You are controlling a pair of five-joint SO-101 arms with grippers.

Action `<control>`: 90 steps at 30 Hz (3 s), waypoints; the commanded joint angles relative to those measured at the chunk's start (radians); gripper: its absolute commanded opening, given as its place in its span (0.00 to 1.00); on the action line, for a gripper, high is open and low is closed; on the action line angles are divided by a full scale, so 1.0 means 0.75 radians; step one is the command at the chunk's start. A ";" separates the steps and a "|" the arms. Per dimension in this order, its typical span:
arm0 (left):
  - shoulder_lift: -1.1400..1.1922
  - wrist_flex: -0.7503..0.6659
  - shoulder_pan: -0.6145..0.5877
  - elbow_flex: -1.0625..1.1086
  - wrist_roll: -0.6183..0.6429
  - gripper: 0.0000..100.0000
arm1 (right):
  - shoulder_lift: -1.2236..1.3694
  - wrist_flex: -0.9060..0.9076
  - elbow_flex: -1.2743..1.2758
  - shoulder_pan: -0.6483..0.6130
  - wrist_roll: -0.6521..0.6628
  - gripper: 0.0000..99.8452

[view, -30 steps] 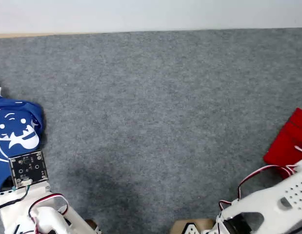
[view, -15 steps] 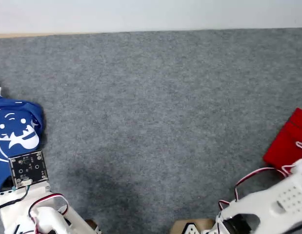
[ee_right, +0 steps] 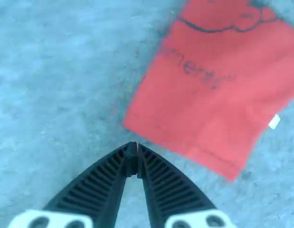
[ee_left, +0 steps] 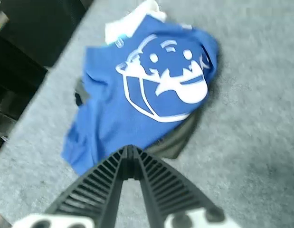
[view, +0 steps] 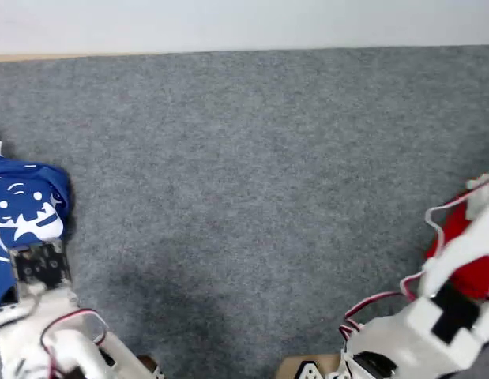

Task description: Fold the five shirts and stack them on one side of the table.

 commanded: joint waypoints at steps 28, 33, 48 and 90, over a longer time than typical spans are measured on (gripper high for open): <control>2.205 -0.417 0.059 -1.069 -0.082 0.20 | -0.989 0.050 1.150 -0.287 -0.315 0.01; 2.316 -0.417 0.012 -1.214 -0.088 0.25 | -0.989 0.048 1.150 -0.287 -0.315 0.01; 2.719 -0.450 -0.008 -1.361 -0.125 0.10 | -0.997 0.052 1.150 -0.287 -0.315 0.01; 2.578 0.155 1.129 -2.157 0.387 0.21 | -1.001 0.056 1.152 -0.287 -0.321 0.01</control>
